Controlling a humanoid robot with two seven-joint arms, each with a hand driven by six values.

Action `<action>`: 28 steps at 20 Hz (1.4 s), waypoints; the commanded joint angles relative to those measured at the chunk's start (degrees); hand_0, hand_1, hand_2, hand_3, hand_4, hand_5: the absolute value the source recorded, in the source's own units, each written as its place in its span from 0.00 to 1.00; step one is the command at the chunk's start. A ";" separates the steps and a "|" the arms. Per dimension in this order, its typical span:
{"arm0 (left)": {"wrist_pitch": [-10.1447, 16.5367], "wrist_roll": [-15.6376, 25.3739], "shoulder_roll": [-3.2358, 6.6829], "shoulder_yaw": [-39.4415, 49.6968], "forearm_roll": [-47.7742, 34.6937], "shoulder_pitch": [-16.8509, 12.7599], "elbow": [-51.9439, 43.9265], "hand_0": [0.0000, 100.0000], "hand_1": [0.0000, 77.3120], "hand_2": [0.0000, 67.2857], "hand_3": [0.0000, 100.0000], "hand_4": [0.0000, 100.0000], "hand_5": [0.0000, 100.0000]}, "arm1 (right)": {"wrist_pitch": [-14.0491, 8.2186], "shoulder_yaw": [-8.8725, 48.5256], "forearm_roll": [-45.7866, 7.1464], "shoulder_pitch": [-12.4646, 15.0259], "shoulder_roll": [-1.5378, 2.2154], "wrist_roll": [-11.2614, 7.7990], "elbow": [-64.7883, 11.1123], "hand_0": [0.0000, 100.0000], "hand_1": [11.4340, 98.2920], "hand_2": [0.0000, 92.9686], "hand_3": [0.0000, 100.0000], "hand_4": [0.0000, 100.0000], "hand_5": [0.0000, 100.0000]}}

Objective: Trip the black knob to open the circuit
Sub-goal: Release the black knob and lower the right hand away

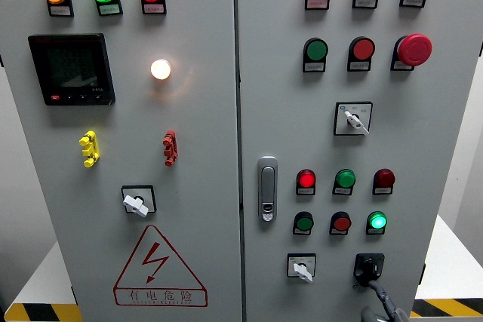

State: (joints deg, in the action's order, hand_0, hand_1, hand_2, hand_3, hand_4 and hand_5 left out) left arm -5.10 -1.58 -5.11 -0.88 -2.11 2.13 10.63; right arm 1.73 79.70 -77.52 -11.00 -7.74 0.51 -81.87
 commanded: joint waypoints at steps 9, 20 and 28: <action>0.00 0.00 0.01 0.00 0.00 -0.02 0.00 0.00 0.00 0.29 0.26 0.10 0.09 | -0.06 1.77 0.00 0.27 0.00 -0.07 0.39 1.00 0.42 0.06 0.98 1.00 1.00; 0.00 0.00 0.01 0.00 0.00 -0.02 0.00 0.00 0.00 0.29 0.26 0.10 0.09 | -0.06 4.50 0.00 1.15 0.70 -0.16 -0.22 1.00 0.42 0.07 0.99 1.00 1.00; 0.00 0.00 0.01 0.00 0.00 0.07 0.00 0.00 0.00 0.29 0.26 0.10 0.09 | -0.06 4.41 -0.09 4.58 1.50 -0.16 -4.70 1.00 0.39 0.10 0.69 0.63 0.93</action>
State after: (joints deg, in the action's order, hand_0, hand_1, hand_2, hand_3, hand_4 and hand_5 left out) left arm -5.10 -1.58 -5.10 -0.88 -2.11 2.14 10.63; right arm 1.67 84.23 -77.59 -6.94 -6.25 0.34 -85.64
